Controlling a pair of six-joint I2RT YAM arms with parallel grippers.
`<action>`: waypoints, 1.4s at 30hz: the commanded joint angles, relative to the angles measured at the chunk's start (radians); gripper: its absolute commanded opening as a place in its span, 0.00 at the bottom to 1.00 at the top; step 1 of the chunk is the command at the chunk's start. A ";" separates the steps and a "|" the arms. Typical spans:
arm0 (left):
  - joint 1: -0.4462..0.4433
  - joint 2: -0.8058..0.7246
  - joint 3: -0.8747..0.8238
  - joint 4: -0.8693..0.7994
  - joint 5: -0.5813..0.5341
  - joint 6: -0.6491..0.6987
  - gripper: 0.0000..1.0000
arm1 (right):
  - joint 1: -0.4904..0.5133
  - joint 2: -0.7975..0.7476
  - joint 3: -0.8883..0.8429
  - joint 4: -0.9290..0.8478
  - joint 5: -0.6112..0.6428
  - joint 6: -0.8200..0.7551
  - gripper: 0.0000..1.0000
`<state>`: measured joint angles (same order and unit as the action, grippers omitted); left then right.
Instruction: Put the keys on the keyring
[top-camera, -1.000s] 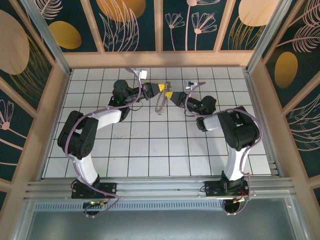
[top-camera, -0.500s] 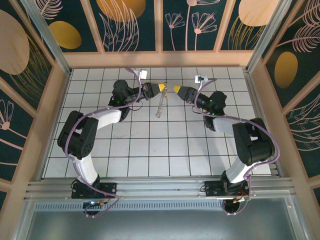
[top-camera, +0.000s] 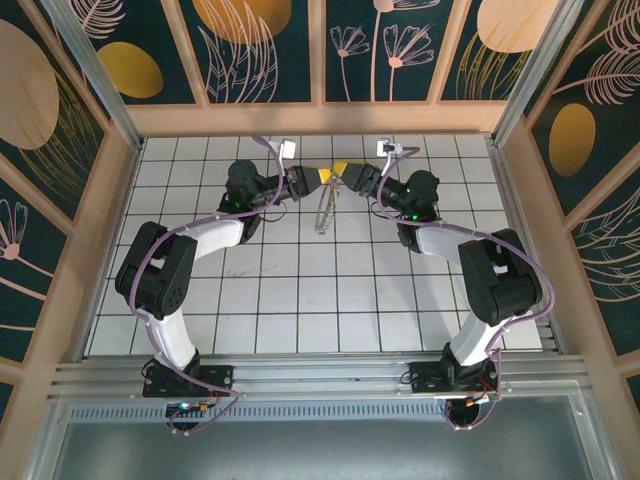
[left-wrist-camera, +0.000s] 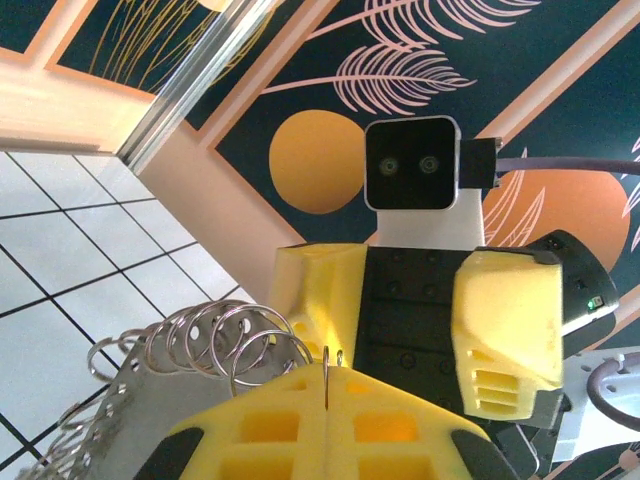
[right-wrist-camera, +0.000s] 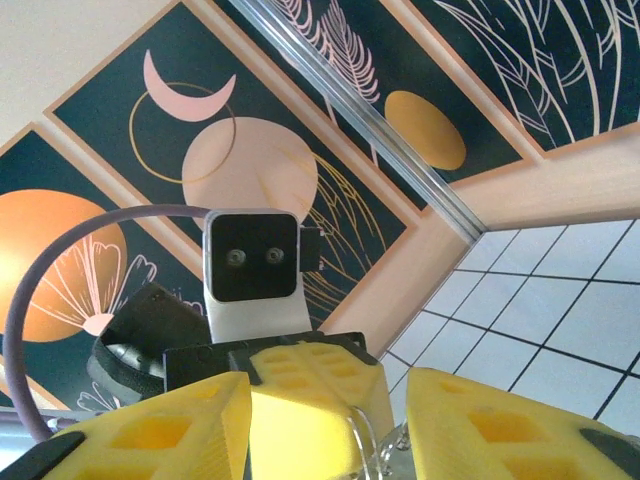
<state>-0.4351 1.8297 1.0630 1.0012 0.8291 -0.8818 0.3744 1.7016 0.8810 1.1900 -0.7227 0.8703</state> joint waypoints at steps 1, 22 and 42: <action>-0.007 -0.049 0.009 0.065 0.006 -0.011 0.00 | 0.014 0.011 -0.012 0.082 0.008 0.005 0.43; -0.007 -0.050 0.006 0.068 -0.008 -0.007 0.00 | 0.038 0.046 -0.069 0.189 0.008 0.065 0.25; -0.007 -0.045 0.000 0.086 -0.002 -0.014 0.00 | 0.041 0.062 -0.032 0.191 0.012 0.079 0.15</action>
<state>-0.4381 1.8164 1.0630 1.0119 0.8219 -0.8852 0.4061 1.7508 0.8165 1.3361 -0.7067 0.9489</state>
